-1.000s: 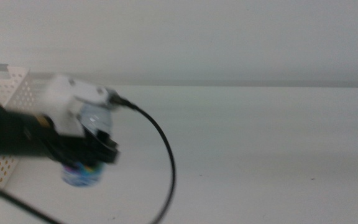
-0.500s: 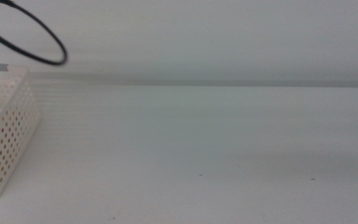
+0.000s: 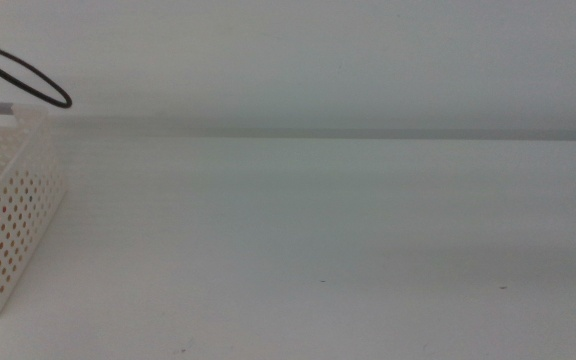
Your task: Use arms to grab the bottles and put them into the dustbin to the left of the table.
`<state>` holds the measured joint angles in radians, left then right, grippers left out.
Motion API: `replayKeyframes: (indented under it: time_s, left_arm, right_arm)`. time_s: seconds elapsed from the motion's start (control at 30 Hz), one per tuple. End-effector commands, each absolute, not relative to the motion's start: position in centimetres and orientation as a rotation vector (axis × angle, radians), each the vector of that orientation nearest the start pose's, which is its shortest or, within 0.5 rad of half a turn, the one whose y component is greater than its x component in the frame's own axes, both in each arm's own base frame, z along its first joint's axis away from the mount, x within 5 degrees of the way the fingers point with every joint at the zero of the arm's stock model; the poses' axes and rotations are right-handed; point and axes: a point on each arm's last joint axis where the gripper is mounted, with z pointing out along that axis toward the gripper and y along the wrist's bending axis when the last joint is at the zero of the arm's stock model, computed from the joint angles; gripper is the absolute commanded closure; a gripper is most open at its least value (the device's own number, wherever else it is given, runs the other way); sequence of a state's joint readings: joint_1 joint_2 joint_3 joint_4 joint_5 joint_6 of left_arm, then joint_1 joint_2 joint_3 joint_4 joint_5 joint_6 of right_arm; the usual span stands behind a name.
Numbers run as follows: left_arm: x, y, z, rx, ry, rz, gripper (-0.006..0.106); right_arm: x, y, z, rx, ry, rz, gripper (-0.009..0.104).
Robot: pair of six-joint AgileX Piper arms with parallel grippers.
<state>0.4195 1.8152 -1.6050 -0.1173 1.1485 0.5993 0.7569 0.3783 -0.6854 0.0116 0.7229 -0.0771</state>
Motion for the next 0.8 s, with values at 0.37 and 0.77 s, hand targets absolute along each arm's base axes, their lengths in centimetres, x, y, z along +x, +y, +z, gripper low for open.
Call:
replayKeyframes:
  time_s: [0.37,0.77]
  left_arm:
    - [36.3,15.3,26.8,0.268,2.897,0.038,0.097]
    - [35.7,14.8,27.3,0.297,2.924,-0.002,0.007]
  right_arm:
    - [4.4,4.2,35.0,-0.783,1.752,0.467,0.013]
    - [4.4,4.2,35.0,-0.783,1.752,0.467,0.013]
